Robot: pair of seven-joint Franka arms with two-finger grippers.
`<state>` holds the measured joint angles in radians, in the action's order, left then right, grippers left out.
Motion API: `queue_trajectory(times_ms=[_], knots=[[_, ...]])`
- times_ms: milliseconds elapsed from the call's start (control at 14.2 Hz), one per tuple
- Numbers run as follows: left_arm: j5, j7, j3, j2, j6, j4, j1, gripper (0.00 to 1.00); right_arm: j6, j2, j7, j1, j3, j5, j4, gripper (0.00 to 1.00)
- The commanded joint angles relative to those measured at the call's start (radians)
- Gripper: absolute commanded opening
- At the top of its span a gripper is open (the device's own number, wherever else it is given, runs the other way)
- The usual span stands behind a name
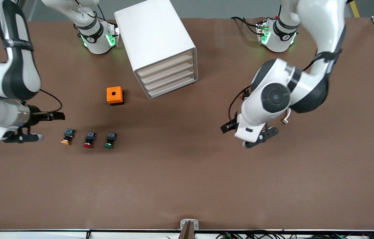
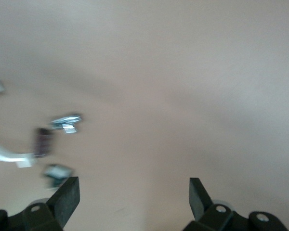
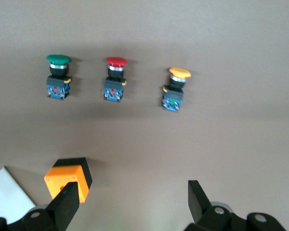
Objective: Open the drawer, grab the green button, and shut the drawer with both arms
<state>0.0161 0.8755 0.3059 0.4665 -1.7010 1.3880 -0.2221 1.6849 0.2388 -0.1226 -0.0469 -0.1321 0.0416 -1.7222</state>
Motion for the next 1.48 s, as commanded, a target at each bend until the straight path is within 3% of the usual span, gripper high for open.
queue_trajectory(times_ms=[0,141,283,495,636,989,1272,1413], knots=[[-0.036,-0.217,0.01,-0.138,0.147,0.065,0.097,1.0,-0.08,-0.09,-0.009,0.018,0.008,-0.032,0.018,1.0],[-0.059,-0.353,0.01,-0.239,0.207,0.138,0.179,1.0,-0.176,-0.092,-0.002,0.021,0.003,-0.068,0.114,1.0],[-0.073,-0.502,0.01,-0.371,0.208,0.276,0.259,1.0,-0.23,-0.087,-0.008,0.039,0.008,-0.058,0.195,1.0],[-0.073,-0.636,0.009,-0.509,0.158,0.443,0.335,1.0,-0.29,-0.07,0.0,0.035,0.011,-0.057,0.338,1.0],[-0.073,-0.693,0.007,-0.558,0.109,0.508,0.374,1.0,-0.291,-0.07,0.003,0.036,0.011,-0.057,0.375,1.0],[-0.059,-0.722,-0.016,-0.58,0.061,0.523,0.382,1.0,-0.321,-0.108,-0.009,0.039,0.011,-0.037,0.378,1.0],[-0.059,-0.733,-0.189,-0.578,0.06,0.526,0.226,1.0,-0.355,-0.114,-0.017,0.039,0.008,-0.026,0.377,1.0],[-0.057,-0.733,-0.234,-0.578,0.06,0.522,0.19,1.0,-0.381,-0.118,-0.015,0.038,0.011,-0.025,0.369,1.0]])
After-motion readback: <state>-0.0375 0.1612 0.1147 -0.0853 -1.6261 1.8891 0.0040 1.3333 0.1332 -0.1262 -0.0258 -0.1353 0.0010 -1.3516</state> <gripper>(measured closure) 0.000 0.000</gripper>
